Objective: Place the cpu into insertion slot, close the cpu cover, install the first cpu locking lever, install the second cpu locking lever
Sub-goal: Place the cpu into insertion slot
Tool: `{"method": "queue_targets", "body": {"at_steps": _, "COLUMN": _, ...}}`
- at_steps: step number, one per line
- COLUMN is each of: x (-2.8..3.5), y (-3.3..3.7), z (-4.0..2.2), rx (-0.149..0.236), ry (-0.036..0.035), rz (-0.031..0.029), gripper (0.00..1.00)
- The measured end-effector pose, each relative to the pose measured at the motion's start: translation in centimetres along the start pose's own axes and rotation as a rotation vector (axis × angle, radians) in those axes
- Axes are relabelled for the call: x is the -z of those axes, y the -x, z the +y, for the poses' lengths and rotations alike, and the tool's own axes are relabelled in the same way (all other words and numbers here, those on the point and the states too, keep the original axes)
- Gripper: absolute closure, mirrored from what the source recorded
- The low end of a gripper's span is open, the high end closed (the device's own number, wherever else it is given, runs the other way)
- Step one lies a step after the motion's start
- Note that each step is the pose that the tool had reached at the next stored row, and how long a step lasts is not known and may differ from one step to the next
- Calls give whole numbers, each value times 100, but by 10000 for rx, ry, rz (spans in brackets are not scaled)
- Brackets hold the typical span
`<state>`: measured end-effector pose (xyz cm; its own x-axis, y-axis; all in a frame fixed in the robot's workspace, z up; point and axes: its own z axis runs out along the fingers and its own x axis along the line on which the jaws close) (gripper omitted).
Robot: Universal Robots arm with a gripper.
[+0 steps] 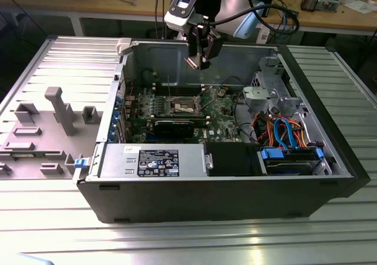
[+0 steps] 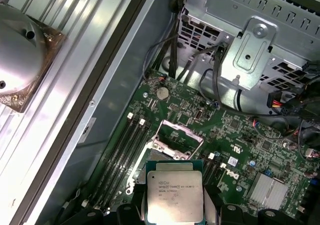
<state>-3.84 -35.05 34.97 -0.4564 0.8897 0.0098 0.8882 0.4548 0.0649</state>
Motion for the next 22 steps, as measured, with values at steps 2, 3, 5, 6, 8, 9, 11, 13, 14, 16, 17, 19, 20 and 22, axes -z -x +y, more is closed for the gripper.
{"method": "queue_targets", "body": {"at_steps": 2, "x": 0, "y": 0, "z": 0, "rx": -31, "ry": 0, "rz": -2, "gripper": 46}}
{"method": "queue_targets", "body": {"at_steps": 3, "x": 0, "y": 0, "z": 0, "rx": -41, "ry": 0, "rz": -3, "gripper": 46}}
{"method": "queue_targets", "body": {"at_steps": 5, "x": 0, "y": 0, "z": 0, "rx": -41, "ry": 1, "rz": -3, "gripper": 46}}
{"method": "queue_targets", "body": {"at_steps": 6, "x": 0, "y": 0, "z": 0, "rx": -41, "ry": 0, "rz": -3, "gripper": 46}}
{"method": "queue_targets", "body": {"at_steps": 8, "x": 0, "y": 0, "z": 0, "rx": -41, "ry": 0, "rz": -3, "gripper": 46}}
{"method": "queue_targets", "body": {"at_steps": 9, "x": 0, "y": 0, "z": 0, "rx": -41, "ry": 0, "rz": -3, "gripper": 46}}
{"method": "queue_targets", "body": {"at_steps": 11, "x": 0, "y": 0, "z": 0, "rx": -41, "ry": 0, "rz": -3, "gripper": 46}}
{"method": "queue_targets", "body": {"at_steps": 13, "x": 0, "y": 0, "z": 0, "rx": -42, "ry": 0, "rz": -3, "gripper": 46}}
{"method": "queue_targets", "body": {"at_steps": 14, "x": -1, "y": 0, "z": 0, "rx": -57, "ry": 0, "rz": -7, "gripper": 46}}
{"method": "queue_targets", "body": {"at_steps": 16, "x": -4, "y": 0, "z": 0, "rx": -193, "ry": -1, "rz": -18, "gripper": 46}}
{"method": "queue_targets", "body": {"at_steps": 17, "x": -5, "y": 0, "z": 0, "rx": -288, "ry": -1, "rz": -26, "gripper": 46}}
{"method": "queue_targets", "body": {"at_steps": 19, "x": -8, "y": 0, "z": 0, "rx": -505, "ry": 1, "rz": -40, "gripper": 46}}
{"method": "queue_targets", "body": {"at_steps": 20, "x": -11, "y": 0, "z": -1, "rx": -668, "ry": 2, "rz": -50, "gripper": 46}}
{"method": "queue_targets", "body": {"at_steps": 22, "x": -12, "y": 0, "z": -1, "rx": -742, "ry": 2, "rz": -56, "gripper": 46}}
